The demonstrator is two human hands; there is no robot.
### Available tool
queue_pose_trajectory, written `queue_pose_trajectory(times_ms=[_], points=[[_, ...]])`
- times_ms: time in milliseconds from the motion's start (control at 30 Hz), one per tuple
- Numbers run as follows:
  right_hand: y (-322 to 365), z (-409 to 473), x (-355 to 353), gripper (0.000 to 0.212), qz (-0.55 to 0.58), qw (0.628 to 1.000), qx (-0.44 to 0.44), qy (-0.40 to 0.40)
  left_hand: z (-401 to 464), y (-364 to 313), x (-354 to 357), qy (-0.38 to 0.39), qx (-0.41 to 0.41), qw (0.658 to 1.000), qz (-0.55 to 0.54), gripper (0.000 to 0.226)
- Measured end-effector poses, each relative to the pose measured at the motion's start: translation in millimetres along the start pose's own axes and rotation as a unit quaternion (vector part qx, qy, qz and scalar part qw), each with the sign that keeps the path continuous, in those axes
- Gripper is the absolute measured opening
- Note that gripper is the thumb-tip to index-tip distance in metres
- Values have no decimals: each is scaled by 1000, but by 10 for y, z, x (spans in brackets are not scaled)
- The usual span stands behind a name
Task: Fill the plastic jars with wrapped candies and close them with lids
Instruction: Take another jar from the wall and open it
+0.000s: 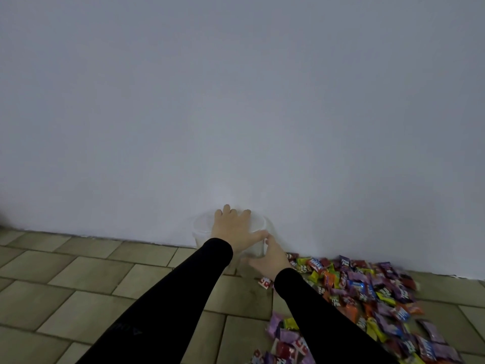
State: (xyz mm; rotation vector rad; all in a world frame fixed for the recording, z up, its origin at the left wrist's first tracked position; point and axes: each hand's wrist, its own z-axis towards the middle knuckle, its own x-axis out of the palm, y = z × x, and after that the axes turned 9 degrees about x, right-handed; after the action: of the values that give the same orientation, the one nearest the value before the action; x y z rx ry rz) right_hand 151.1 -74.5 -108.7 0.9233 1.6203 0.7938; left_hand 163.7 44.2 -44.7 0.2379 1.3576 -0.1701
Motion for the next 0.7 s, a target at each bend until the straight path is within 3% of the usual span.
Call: queue_pose_trajectory(times_ms=[100, 333, 567, 700], points=[[-42, 97, 65, 72, 39, 999, -5, -15, 61, 21, 20, -25, 15, 1000, -7, 100], [-88, 56, 33, 55, 84, 996, -35, -25, 21, -40, -2, -60, 18, 998, -14, 101], [-47, -317, -197, 79, 115, 988, -74, -73, -178, -330, -326, -90, 16, 976, -199, 79], [-101, -643, -365, 88, 108, 983, -105, -101, -364, -565, -539, -106, 10, 965, -241, 69]])
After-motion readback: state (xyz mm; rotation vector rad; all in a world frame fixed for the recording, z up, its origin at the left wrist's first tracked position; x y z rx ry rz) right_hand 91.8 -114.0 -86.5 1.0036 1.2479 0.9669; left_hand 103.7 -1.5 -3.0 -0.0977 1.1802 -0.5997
